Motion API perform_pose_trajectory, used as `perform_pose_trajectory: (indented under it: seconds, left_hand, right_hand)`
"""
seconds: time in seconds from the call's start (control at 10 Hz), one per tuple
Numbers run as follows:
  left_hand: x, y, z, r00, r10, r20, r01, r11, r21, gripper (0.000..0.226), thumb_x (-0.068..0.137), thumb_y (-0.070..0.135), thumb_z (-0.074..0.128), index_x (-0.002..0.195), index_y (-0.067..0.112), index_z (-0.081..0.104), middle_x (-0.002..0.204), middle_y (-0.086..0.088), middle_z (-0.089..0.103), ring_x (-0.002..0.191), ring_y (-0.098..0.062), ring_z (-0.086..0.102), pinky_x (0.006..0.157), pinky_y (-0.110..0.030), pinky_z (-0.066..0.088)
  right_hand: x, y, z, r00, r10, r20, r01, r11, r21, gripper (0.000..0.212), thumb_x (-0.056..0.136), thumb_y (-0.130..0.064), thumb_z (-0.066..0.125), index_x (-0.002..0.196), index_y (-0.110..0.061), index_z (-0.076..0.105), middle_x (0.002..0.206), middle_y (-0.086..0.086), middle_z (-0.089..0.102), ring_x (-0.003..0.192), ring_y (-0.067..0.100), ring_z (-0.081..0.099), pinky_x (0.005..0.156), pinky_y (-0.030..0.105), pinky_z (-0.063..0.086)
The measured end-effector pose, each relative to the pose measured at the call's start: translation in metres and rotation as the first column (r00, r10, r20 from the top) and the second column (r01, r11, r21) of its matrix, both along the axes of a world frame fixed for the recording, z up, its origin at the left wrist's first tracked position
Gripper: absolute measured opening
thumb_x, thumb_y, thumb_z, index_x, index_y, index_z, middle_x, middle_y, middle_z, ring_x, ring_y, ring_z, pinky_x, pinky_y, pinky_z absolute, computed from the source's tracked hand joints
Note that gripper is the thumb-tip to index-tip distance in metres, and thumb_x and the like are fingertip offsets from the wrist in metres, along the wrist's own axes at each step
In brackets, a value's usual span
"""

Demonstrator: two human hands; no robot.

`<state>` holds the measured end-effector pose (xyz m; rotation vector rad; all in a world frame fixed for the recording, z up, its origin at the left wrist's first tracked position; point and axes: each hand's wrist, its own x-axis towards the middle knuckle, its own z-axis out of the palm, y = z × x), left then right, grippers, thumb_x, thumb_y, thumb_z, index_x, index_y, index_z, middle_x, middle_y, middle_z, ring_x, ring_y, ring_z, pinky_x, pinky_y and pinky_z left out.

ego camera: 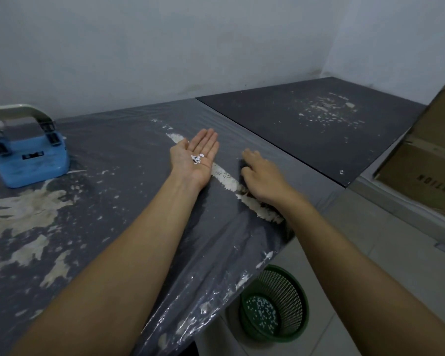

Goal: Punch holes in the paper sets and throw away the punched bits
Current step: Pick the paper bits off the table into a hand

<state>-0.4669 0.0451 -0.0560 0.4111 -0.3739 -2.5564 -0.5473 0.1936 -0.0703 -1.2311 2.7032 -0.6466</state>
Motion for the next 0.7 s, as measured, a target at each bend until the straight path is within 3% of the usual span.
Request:
perform_pose_trajectory:
  seconds: [0.2, 0.5, 0.7]
  left_hand:
    - [0.0, -0.004, -0.001, 1.0, 0.012, 0.003, -0.012, 1.0, 0.007, 0.05, 0.109, 0.023, 0.024, 0.113, -0.012, 0.06, 0.128, -0.029, 0.062, 0.124, -0.038, 0.059, 0.11, -0.045, 0.044]
    - [0.002, -0.004, 0.0, 1.0, 0.013, -0.006, -0.013, 1.0, 0.011, 0.05, 0.109, 0.023, 0.024, 0.115, -0.012, 0.059, 0.129, -0.028, 0.061, 0.126, -0.038, 0.058, 0.111, -0.045, 0.043]
    - [0.0, -0.004, 0.0, 1.0, 0.011, -0.001, -0.011, 1.0, 0.006, 0.051, 0.109, 0.024, 0.024, 0.113, -0.012, 0.059, 0.129, -0.028, 0.061, 0.126, -0.038, 0.058, 0.111, -0.045, 0.043]
  right_hand:
    - [-0.009, 0.0, -0.004, 0.997, -0.043, -0.063, 0.049, 0.993, 0.106, 0.054, 0.104, -0.019, 0.027, 0.156, -0.005, 0.023, 0.166, 0.009, 0.013, 0.154, 0.023, 0.007, 0.124, 0.042, 0.002]
    - [-0.012, -0.006, -0.003, 1.0, 0.012, 0.023, -0.012, 1.0, -0.005, 0.054, 0.103, -0.011, 0.028, 0.157, -0.012, 0.025, 0.166, 0.003, 0.017, 0.154, 0.019, 0.008, 0.125, 0.039, 0.0]
    - [-0.01, -0.012, -0.006, 1.0, 0.025, 0.004, -0.025, 0.999, 0.037, 0.055, 0.102, -0.012, 0.028, 0.157, -0.017, 0.028, 0.165, -0.003, 0.019, 0.154, 0.018, 0.007, 0.124, 0.04, -0.003]
